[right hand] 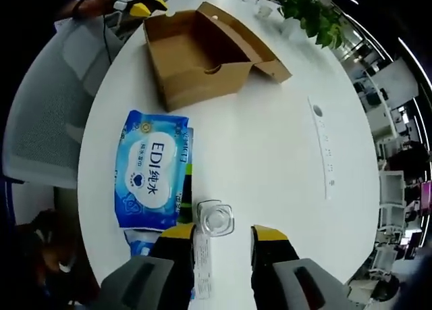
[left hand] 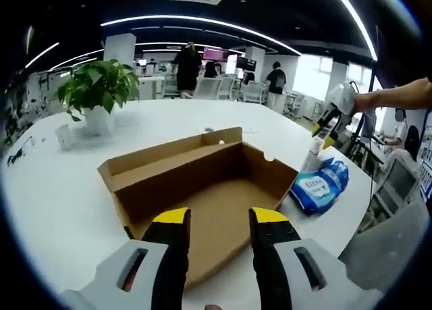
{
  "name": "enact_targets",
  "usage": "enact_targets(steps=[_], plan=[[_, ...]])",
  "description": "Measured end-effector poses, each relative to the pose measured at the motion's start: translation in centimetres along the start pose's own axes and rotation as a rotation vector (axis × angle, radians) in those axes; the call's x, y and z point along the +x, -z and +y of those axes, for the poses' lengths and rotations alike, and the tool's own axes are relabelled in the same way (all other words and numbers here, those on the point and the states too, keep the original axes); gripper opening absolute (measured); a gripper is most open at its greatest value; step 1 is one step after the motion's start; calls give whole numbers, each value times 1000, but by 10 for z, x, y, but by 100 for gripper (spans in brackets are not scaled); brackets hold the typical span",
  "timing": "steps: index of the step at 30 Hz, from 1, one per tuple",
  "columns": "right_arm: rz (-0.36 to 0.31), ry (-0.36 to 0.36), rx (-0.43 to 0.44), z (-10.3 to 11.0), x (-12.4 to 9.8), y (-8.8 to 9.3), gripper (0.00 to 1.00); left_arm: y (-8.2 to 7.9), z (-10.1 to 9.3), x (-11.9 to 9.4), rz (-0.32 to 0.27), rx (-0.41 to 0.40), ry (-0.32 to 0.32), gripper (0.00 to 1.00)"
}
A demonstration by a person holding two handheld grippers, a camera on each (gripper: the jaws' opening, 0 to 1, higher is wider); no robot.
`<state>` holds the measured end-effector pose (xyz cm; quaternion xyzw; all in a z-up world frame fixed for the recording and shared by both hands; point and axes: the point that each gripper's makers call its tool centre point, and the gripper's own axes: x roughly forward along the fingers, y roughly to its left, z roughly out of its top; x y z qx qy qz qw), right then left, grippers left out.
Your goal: Operate the shoe box by opening the lid, removing the specified soft item, and placing it in the target area until the item is outside and the box remains undamaged.
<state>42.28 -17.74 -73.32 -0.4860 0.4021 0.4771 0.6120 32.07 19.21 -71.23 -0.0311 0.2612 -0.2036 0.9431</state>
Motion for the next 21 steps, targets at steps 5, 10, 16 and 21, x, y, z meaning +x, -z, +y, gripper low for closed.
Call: enact_targets(steps=[5, 10, 16, 21], plan=[[-2, 3, 8, 10, -5, 2, 30, -2, -3, -1, 6, 8, 3, 35], [-10, 17, 34, 21, -13, 6, 31, -2, 7, -12, 22, 50, -34, 34], [-46, 71, 130, 34, -27, 10, 32, 11, 30, -26, 69, 17, -109, 34], [-118, 127, 261, 49, -35, 4, 32, 14, 34, -28, 92, 26, -144, 34]])
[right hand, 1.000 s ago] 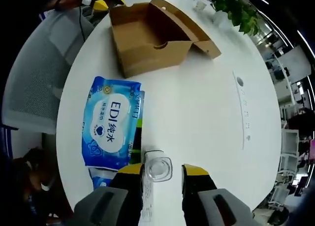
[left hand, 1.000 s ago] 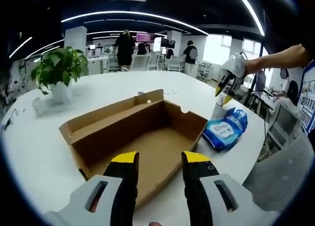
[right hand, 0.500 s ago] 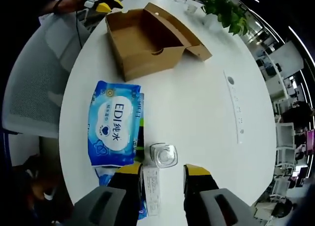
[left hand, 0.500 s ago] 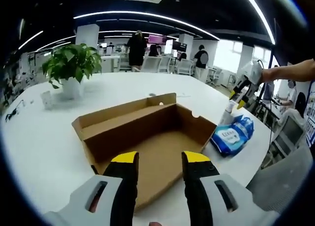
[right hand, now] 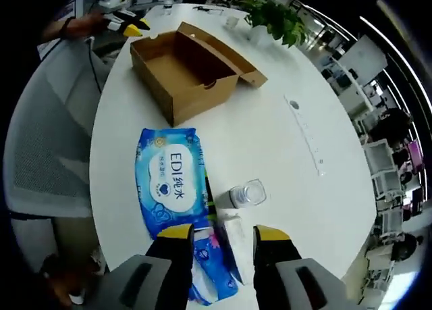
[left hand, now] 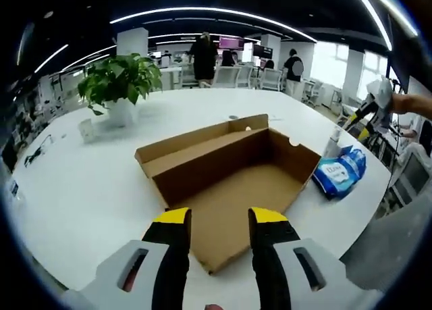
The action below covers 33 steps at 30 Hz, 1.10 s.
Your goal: Operate the shoe box by opening the lid, removing the specified soft item, and placing it in the target area until the item is outside and the box remains undamaged.
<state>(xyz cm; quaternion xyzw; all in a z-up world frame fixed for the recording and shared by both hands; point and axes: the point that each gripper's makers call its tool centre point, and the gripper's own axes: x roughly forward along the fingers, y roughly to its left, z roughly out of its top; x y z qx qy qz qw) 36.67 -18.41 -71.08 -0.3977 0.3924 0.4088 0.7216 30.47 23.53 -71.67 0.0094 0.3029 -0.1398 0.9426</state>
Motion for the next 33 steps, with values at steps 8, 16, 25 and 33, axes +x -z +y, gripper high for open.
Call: enact_targets(steps=[8, 16, 25, 33], plan=[[-217, 71, 328, 41, 1, -32, 30, 13, 6, 0, 62, 42, -47, 33], [-316, 58, 478, 90, 17, -56, 29, 30, 19, -2, 132, 14, -100, 33], [-386, 75, 520, 107, 16, -82, 28, 43, 27, -3, 185, -13, -130, 35], [-421, 75, 528, 104, 19, -99, 27, 51, 30, -2, 203, -83, -123, 35]])
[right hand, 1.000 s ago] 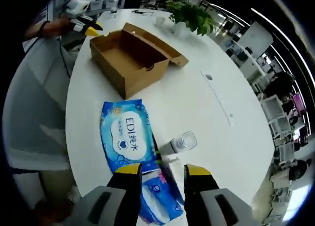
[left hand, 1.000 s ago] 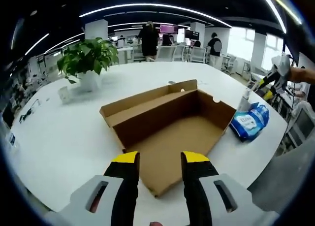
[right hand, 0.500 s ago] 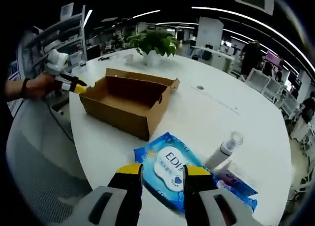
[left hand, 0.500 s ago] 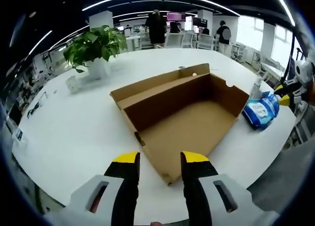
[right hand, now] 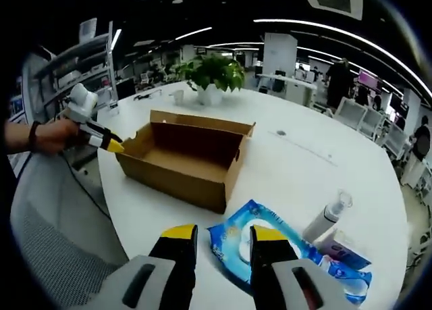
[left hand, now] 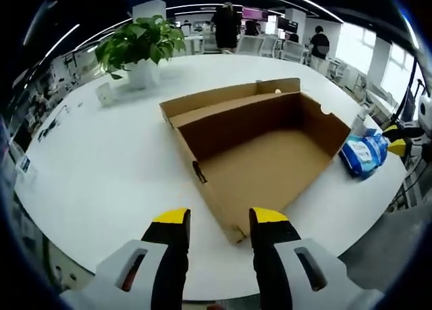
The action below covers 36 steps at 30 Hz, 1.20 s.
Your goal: Operate the shoe box by opening the lid, removing the specified soft item, and placing it in the target area until the item is outside and the box remains undamaged.
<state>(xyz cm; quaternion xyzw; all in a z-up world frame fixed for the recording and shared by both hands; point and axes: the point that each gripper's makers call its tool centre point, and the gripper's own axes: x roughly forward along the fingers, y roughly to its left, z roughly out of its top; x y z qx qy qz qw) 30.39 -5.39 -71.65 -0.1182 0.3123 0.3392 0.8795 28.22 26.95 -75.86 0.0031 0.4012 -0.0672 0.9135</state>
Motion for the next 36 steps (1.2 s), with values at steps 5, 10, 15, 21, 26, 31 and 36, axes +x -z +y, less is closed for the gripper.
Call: enact_targets(steps=[5, 10, 15, 21, 26, 31, 36], plan=[[-14, -3, -7, -2, 4, -13, 27, 0, 2, 0, -4, -32, 7, 35], [-35, -7, 1, -3, 11, -27, 27, 1, 2, 2, -4, -61, 19, 34], [-59, -24, 33, -2, 24, -43, 27, 4, 0, 5, 0, -135, 50, 28], [-77, -43, 57, -4, 47, -68, 26, 7, 2, 6, 0, -200, 70, 23], [-94, -48, 87, -12, 68, -92, 26, 6, -4, 6, -3, -201, 91, 17], [-94, -53, 121, -22, 90, -108, 26, 4, -6, 6, -8, -202, 99, 13], [-80, -58, 133, -31, 110, -120, 26, 4, -4, 5, -11, -217, 93, 13]])
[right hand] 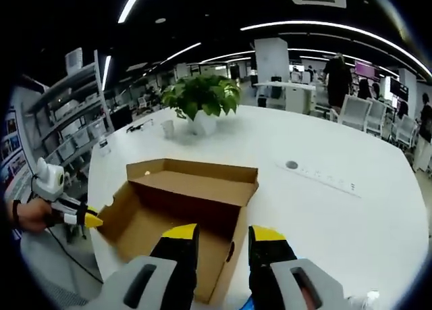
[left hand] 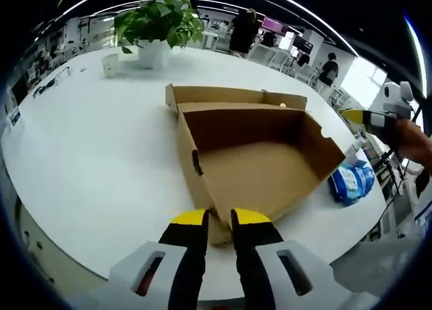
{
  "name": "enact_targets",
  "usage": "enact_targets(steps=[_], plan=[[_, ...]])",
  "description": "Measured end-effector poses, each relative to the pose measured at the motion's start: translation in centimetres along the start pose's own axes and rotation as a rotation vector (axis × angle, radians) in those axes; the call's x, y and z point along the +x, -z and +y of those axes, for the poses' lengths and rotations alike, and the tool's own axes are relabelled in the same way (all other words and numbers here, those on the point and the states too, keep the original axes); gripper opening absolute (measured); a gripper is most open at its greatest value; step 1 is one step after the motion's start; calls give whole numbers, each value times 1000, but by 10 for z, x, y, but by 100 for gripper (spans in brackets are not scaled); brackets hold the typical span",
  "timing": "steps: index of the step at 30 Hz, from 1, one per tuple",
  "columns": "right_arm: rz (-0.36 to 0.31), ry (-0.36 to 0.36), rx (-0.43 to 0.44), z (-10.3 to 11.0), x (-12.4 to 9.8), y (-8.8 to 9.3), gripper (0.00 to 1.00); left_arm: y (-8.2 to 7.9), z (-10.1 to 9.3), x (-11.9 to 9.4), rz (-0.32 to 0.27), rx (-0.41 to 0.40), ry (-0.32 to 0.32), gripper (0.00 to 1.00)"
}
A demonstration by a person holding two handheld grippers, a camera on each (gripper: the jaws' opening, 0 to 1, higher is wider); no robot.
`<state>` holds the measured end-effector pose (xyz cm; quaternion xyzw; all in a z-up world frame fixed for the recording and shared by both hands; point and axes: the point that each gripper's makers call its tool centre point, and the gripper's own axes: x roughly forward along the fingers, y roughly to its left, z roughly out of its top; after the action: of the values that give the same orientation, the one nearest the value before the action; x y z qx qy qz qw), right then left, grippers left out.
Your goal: Operate the shoe box by opening the lid, removing the specified soft item, and placing it in the target area until the item is outside and the box remains undamaged.
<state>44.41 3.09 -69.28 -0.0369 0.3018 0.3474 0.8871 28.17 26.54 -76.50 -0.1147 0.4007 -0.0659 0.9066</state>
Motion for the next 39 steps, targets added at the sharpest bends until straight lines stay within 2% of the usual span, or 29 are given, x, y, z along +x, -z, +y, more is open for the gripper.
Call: enact_targets(steps=[11, 18, 33, 39], plan=[[11, 33, 66, -28, 48, -32, 24, -1, 1, 1, -5, -24, 5, 12], [34, 49, 84, -45, 79, -43, 24, -2, 3, 2, -10, -42, 9, 12], [134, 55, 61, -57, 142, -37, 24, -1, 7, 5, -10, -58, 13, 12], [178, 68, 26, -58, 158, -32, 24, -1, 8, 7, -9, -63, 15, 12]])
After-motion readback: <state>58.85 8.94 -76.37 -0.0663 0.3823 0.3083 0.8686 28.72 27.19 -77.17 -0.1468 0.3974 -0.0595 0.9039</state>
